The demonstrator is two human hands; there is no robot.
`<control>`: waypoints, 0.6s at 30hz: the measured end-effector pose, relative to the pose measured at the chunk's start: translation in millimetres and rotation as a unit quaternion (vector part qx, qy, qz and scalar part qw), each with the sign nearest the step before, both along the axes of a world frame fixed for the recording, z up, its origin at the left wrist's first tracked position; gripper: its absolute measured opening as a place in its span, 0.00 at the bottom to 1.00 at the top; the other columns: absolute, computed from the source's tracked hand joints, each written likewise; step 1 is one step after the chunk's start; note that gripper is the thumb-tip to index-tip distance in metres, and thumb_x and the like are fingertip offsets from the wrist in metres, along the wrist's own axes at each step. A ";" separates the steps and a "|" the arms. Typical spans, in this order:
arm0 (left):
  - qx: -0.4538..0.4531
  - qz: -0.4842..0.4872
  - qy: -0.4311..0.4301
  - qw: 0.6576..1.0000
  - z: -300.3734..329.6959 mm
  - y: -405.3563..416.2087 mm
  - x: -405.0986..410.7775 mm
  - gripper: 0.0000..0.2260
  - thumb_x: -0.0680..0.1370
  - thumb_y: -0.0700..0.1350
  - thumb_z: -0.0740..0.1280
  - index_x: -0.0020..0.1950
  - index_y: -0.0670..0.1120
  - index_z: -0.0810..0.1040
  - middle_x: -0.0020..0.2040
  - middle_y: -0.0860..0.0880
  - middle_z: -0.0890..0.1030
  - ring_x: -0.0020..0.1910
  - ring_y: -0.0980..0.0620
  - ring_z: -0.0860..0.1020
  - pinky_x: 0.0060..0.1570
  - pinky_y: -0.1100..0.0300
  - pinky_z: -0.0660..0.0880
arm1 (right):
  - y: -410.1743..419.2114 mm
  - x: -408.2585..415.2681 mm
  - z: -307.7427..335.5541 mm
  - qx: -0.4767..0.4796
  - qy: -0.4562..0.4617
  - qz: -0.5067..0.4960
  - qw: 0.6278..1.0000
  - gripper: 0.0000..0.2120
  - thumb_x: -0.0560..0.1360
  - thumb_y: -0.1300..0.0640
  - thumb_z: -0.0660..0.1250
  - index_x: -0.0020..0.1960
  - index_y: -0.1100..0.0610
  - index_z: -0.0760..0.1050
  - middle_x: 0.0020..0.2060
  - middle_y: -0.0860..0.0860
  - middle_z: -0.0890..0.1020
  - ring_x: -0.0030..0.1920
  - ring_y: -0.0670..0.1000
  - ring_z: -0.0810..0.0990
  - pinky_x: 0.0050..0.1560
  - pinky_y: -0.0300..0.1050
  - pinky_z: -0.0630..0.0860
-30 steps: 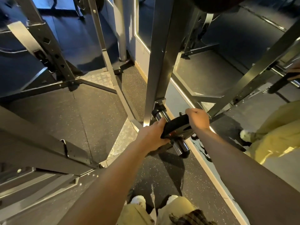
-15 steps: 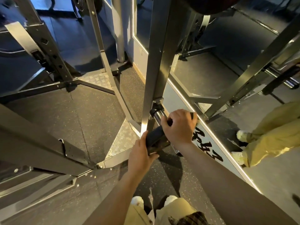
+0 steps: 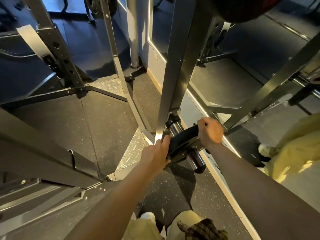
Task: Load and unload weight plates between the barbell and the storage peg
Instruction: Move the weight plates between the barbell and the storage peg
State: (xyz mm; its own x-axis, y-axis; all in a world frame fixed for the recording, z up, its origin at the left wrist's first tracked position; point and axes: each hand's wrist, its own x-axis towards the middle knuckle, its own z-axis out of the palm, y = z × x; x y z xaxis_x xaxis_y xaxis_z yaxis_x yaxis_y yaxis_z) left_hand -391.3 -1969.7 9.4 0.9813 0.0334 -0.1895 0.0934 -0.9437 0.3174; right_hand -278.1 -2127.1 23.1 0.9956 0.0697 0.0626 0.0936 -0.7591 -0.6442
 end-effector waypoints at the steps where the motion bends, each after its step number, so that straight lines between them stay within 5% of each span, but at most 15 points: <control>1: 0.001 0.002 -0.005 1.000 1.6 -0.9 0.3 0.29 0.77 0.49 0.68 0.73 0.48 0.57 0.56 0.48 0.76 0.43 0.52 0.78 0.39 0.61 0.73 | -0.2 1.0 4.0 -0.002 0.018 0.005 1.000 0.15 0.72 0.49 0.52 0.32 0.53 0.70 0.35 0.52 0.75 0.42 0.55 0.74 0.49 0.53 0.71; 5: 0.036 0.003 -0.018 0.999 12.0 -5.9 3.9 0.27 0.77 0.45 0.68 0.71 0.46 0.58 0.51 0.47 0.77 0.37 0.51 0.73 0.36 0.59 0.71 | -4.8 1.4 18.2 -0.048 0.066 -0.014 0.997 0.13 0.79 0.55 0.55 0.42 0.55 0.75 0.47 0.55 0.76 0.51 0.56 0.72 0.56 0.53 0.68; 7: 0.054 -0.009 -0.017 0.998 15.0 -9.9 7.1 0.27 0.78 0.45 0.68 0.71 0.46 0.57 0.47 0.48 0.75 0.33 0.53 0.71 0.34 0.58 0.70 | -3.0 -10.9 16.7 -0.072 -0.004 -0.029 0.997 0.15 0.81 0.50 0.54 0.52 0.56 0.76 0.53 0.54 0.76 0.56 0.55 0.73 0.62 0.55 0.68; 9: 0.050 -0.027 -0.026 0.998 16.7 -10.0 9.7 0.28 0.77 0.46 0.68 0.72 0.47 0.57 0.46 0.49 0.75 0.32 0.54 0.71 0.35 0.59 0.71 | 7.7 -29.4 8.7 -0.085 -0.071 0.011 0.994 0.16 0.80 0.44 0.54 0.49 0.53 0.75 0.51 0.50 0.77 0.55 0.50 0.73 0.65 0.57 0.67; 13: -0.037 0.034 -0.066 0.997 0.6 -5.3 -5.4 0.31 0.75 0.51 0.70 0.73 0.50 0.58 0.59 0.49 0.76 0.50 0.50 0.78 0.47 0.56 0.79 | 25.6 -41.5 -9.6 -0.070 -0.162 -0.001 0.984 0.11 0.78 0.48 0.59 0.38 0.48 0.69 0.44 0.48 0.76 0.53 0.50 0.73 0.70 0.59 0.58; 18: -0.224 0.149 -0.012 0.963 -28.9 -12.4 -25.9 0.36 0.71 0.49 0.75 0.73 0.53 0.58 0.64 0.52 0.75 0.59 0.52 0.77 0.57 0.57 0.75 | 26.0 -22.9 -26.2 -0.035 -0.271 -0.033 0.961 0.12 0.78 0.55 0.62 0.37 0.57 0.76 0.36 0.52 0.77 0.43 0.53 0.76 0.60 0.59 0.70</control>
State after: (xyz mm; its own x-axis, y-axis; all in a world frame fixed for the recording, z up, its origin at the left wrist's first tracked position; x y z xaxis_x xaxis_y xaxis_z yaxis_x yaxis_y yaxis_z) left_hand -417.2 -1982.2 -19.5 0.9449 0.2344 -0.2284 0.3269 -0.6442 0.6915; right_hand -301.0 -2101.2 -3.1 0.8202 0.0296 0.5713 0.3507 -0.8150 -0.4613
